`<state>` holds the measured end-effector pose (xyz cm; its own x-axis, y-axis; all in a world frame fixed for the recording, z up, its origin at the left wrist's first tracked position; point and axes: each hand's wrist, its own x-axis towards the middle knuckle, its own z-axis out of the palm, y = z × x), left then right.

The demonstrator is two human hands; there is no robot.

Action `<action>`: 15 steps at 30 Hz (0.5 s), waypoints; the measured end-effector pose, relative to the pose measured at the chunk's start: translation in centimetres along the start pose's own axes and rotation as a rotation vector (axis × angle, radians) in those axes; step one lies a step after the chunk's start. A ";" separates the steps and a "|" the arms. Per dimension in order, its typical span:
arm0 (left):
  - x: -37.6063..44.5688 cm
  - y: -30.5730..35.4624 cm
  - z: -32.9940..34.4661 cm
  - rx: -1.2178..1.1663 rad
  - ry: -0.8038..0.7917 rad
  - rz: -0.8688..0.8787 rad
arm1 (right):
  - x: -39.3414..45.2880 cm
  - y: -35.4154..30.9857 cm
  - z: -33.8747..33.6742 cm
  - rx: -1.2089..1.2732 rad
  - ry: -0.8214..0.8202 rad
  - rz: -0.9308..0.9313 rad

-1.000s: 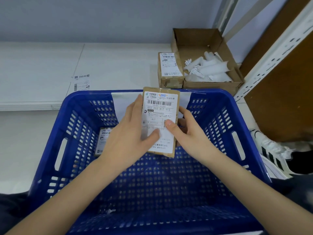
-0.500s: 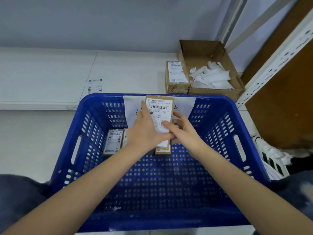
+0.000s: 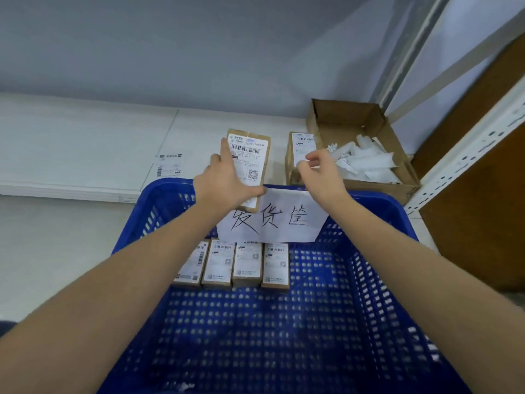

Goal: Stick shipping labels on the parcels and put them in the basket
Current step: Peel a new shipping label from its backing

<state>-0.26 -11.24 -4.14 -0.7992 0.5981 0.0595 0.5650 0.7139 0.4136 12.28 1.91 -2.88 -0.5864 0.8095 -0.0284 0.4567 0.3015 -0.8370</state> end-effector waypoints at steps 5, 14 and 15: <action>3.2 -0.9 0.1 0.034 0.036 0.007 | 4.4 -1.1 -0.2 -0.392 0.045 -0.065; 9.3 -1.6 1.6 0.111 0.037 0.010 | 9.3 -0.1 2.8 -0.868 -0.038 -0.101; 10.0 -1.6 1.9 0.108 0.038 -0.002 | 9.7 0.1 3.0 -0.914 -0.039 -0.088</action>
<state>-8.71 -5.71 -5.94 -0.8061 0.5843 0.0939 0.5809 0.7510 0.3139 4.62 8.31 -4.85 -0.6587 0.7522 -0.0172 0.7508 0.6556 -0.0802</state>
